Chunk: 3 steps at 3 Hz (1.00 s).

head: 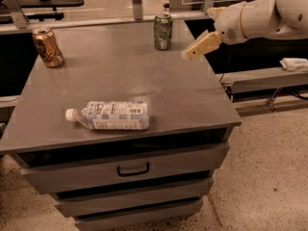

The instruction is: Move green can near blue plastic bottle

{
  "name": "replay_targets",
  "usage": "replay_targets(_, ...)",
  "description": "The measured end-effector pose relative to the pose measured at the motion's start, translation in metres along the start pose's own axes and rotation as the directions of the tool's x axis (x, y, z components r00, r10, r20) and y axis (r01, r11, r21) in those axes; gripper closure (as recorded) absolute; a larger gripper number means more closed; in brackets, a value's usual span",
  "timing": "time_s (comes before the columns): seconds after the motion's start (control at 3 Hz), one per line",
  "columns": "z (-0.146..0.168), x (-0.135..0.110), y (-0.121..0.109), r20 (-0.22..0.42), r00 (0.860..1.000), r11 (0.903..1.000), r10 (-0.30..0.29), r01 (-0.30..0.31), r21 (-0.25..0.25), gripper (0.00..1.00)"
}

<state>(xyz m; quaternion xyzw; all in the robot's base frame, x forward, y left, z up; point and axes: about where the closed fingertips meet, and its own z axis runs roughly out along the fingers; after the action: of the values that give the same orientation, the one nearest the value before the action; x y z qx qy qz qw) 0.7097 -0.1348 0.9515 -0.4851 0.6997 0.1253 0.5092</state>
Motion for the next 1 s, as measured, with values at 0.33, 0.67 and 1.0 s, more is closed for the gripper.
replay_targets(0.33, 0.037, -0.006, -0.030, 0.099, 0.993, 0.9965, 0.058, -0.064, 0.054, 0.00)
replay_targets(0.67, 0.072, 0.002, -0.054, 0.164, 0.978, 0.9855, 0.130, -0.145, 0.087, 0.00)
replay_targets(1.0, 0.111, -0.001, -0.071, 0.230, 0.956, 0.9754, 0.184, -0.206, 0.078, 0.00)
